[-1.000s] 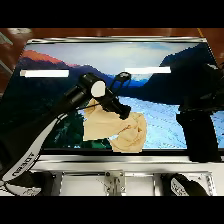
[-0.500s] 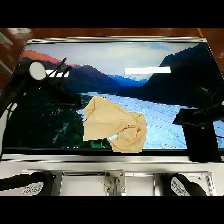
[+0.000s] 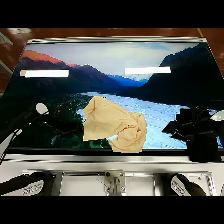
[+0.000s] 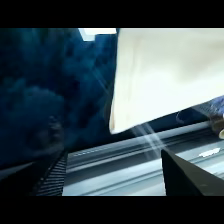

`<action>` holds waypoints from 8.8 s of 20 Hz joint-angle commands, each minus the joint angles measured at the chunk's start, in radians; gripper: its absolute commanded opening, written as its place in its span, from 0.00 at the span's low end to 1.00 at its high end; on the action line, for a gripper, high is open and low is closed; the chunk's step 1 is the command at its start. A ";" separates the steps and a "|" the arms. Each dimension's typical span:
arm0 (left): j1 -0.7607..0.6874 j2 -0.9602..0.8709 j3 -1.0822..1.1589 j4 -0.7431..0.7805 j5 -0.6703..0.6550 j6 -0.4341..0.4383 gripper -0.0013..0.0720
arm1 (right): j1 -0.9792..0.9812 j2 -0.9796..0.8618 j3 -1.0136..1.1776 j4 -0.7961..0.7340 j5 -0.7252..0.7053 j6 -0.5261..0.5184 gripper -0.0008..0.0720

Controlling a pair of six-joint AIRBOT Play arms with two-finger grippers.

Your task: Fold the shirts.

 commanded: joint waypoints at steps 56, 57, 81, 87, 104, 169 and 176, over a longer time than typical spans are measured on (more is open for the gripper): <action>0.374 0.805 0.792 -0.005 0.126 0.079 0.06 | 0.471 0.386 1.095 -0.322 -0.183 0.216 0.10; 0.374 0.804 0.780 0.018 0.064 0.079 0.06 | 0.471 0.386 1.096 -0.336 -0.161 0.223 0.10; 0.312 -0.042 0.362 -0.007 0.220 0.053 0.07 | 0.472 -0.706 1.096 -0.282 -0.194 0.426 0.10; 0.327 -0.128 0.396 0.022 0.079 0.038 0.72 | 0.463 -0.766 1.096 -0.192 -0.126 0.367 0.88; 0.560 0.034 -0.240 -0.079 0.024 0.259 0.97 | 0.079 -0.522 0.685 -0.061 0.094 0.234 0.88; 0.434 0.651 0.686 0.321 -0.376 0.128 0.06 | 0.209 0.136 1.057 -0.397 0.348 0.103 0.10; 0.430 0.195 0.473 0.279 -0.091 0.151 0.06 | 0.269 -0.319 0.768 -0.203 -0.148 0.135 0.10</action>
